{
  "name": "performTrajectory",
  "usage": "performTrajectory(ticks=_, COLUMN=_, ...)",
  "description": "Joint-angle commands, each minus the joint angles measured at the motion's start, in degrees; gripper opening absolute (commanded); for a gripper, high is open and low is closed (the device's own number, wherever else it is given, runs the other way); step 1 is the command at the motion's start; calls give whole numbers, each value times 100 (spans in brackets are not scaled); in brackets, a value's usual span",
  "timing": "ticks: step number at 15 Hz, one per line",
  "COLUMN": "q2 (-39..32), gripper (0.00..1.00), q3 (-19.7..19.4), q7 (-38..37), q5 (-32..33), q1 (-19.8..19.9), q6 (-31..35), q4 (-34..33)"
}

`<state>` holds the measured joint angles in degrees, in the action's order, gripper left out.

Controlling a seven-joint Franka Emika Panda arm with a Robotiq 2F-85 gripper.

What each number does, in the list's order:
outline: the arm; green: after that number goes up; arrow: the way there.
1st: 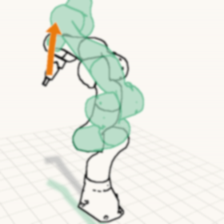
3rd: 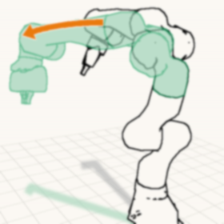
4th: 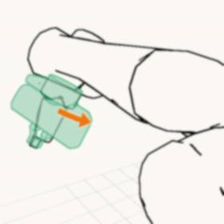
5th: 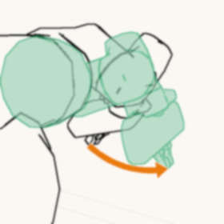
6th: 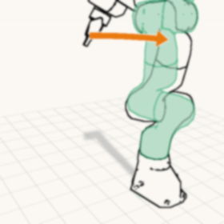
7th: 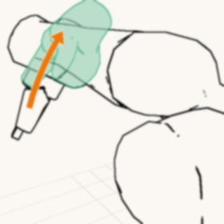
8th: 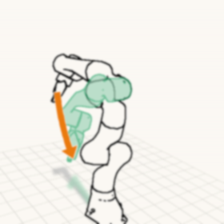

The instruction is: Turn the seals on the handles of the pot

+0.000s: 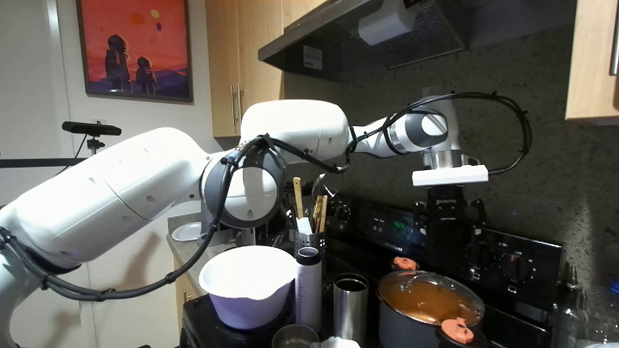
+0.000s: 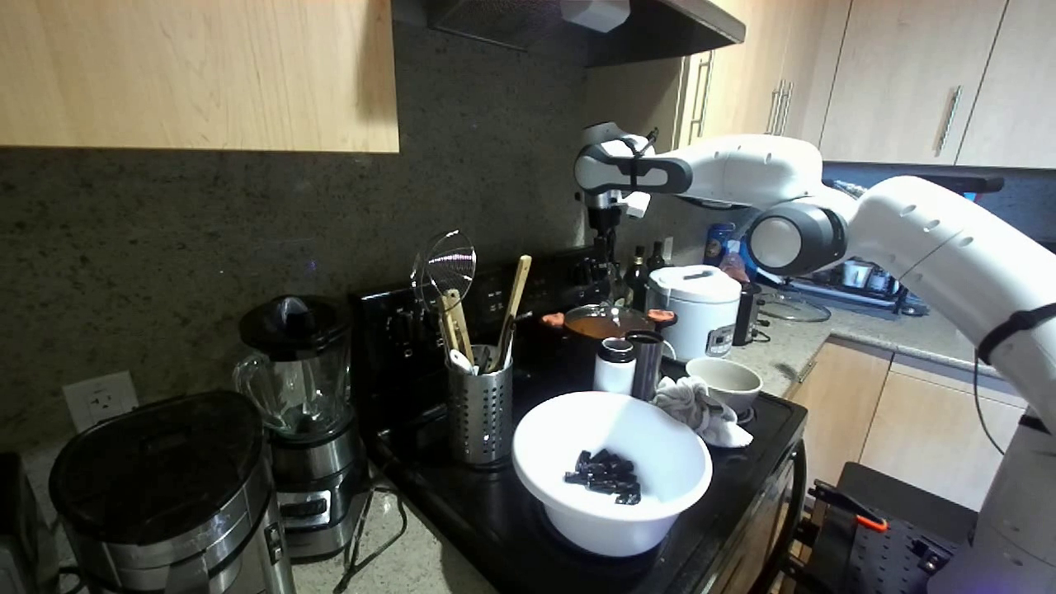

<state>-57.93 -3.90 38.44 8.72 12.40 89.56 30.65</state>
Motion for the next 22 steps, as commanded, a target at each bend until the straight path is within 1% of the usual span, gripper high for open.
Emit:
performTrajectory(ticks=1, q2=182, gripper=100, q3=-71, q7=300, q5=86, q1=104, q6=-65, q4=67)
performTrajectory(ticks=5, q2=234, gripper=100, q3=-100, q7=487, q5=76, q1=282, q6=-92, q4=94)
performTrajectory(ticks=7, q2=227, gripper=100, q3=-106, q7=452, q5=71, q1=347, q6=-107, q4=118)
performTrajectory(ticks=14, q2=173, gripper=100, q3=-162, q7=233, q5=138, q1=376, q6=-136, q4=326)
performTrajectory(ticks=18, q2=178, gripper=100, q3=-324, q7=38, q5=206, q1=423, q6=-10, q4=451)
performTrajectory(ticks=22, q2=251, gripper=100, q3=-475, q7=-36, q5=314, q1=453, q6=-46, q4=642)
